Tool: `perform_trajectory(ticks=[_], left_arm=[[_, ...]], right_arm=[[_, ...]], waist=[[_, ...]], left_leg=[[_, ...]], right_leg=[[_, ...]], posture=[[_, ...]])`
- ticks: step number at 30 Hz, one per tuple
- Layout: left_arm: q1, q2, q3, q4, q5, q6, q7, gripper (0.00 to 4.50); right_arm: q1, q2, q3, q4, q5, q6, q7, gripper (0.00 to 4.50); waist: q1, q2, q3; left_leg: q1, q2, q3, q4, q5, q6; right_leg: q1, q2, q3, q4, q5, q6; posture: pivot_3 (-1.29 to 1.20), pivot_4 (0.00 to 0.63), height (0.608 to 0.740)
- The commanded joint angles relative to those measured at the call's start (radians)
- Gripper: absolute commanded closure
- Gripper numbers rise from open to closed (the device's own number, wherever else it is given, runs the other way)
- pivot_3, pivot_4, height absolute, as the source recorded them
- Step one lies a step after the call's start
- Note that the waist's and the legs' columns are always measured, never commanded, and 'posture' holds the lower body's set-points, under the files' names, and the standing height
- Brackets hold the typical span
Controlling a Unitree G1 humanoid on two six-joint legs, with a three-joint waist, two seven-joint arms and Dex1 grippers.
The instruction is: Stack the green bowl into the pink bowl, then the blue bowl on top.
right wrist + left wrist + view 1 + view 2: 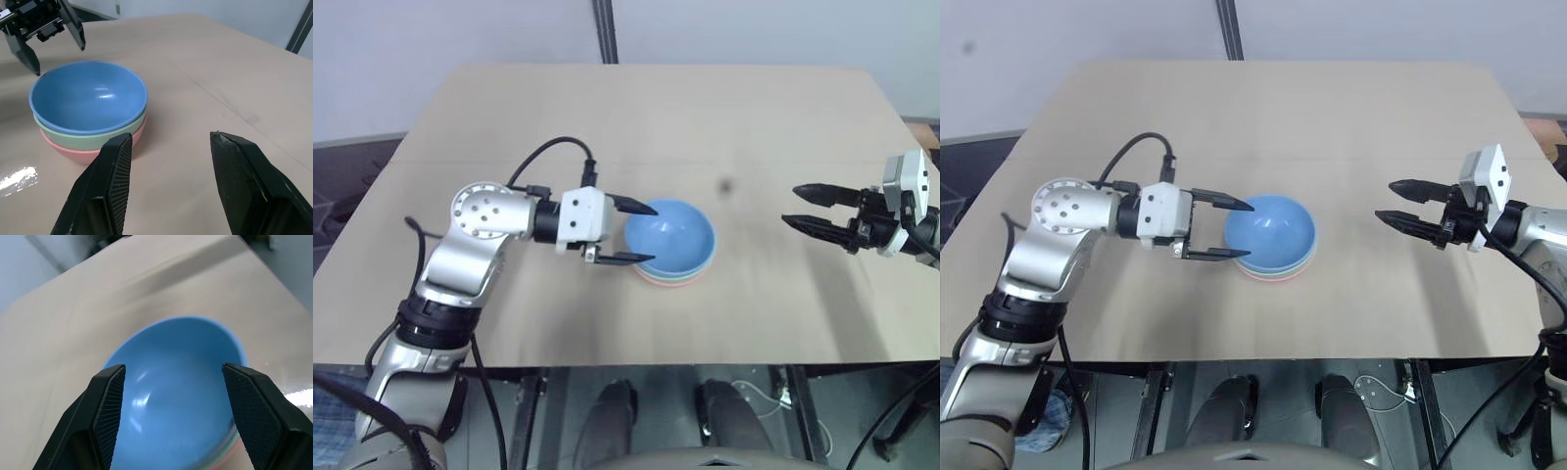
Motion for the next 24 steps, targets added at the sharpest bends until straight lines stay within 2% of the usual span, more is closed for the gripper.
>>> perform_trajectory(ticks=[1,5,11,16,24], left_arm=[[0.069,0.028,0.123,-0.053,-0.062,0.088,0.078,1.17],[0.190,0.025,0.242,-0.107,-0.157,0.217,0.158,1.17],[0.346,-0.004,0.345,-0.171,-0.215,0.290,0.265,1.17],[0.461,-0.001,0.387,-0.229,-0.216,0.329,0.334,1.17],[0.497,0.008,0.405,-0.251,-0.234,0.322,0.348,1.17]], right_arm=[[0.006,-0.022,-0.017,0.011,-0.001,-0.023,0.011,1.83],[0.027,-0.029,-0.012,0.048,-0.022,-0.048,0.035,1.83],[0.051,-0.020,-0.005,0.106,-0.060,-0.132,0.059,1.83],[0.089,-0.023,-0.005,0.152,-0.079,-0.231,0.118,1.83],[0.111,-0.023,-0.006,0.173,-0.069,-0.295,0.181,1.83]], waist=[[0.000,0.000,0.000],[0.002,0.000,0.000],[0.003,0.000,0.000],[0.003,0.000,0.000],[0.003,0.000,0.000]], left_leg=[[0.000,0.000,0.000,0.000,0.000,0.000],[0.000,0.000,0.000,0.000,0.000,0.000],[0.001,0.000,0.000,0.000,0.000,0.000],[0.001,0.000,0.000,0.000,0.000,0.000],[0.005,0.000,0.000,0.000,0.000,0.000]], right_leg=[[0.000,0.000,0.000,0.000,0.000,0.000],[0.000,0.000,0.000,0.000,0.000,0.000],[0.000,-0.001,0.000,0.000,0.000,0.000],[0.001,0.000,0.000,0.000,0.000,0.000],[0.005,-0.001,0.000,0.000,0.000,0.000]], posture=[[0.00,0.150,0.740],[0.00,0.150,0.740],[0.00,0.150,0.740],[0.00,0.150,0.740],[0.00,0.150,0.740]])
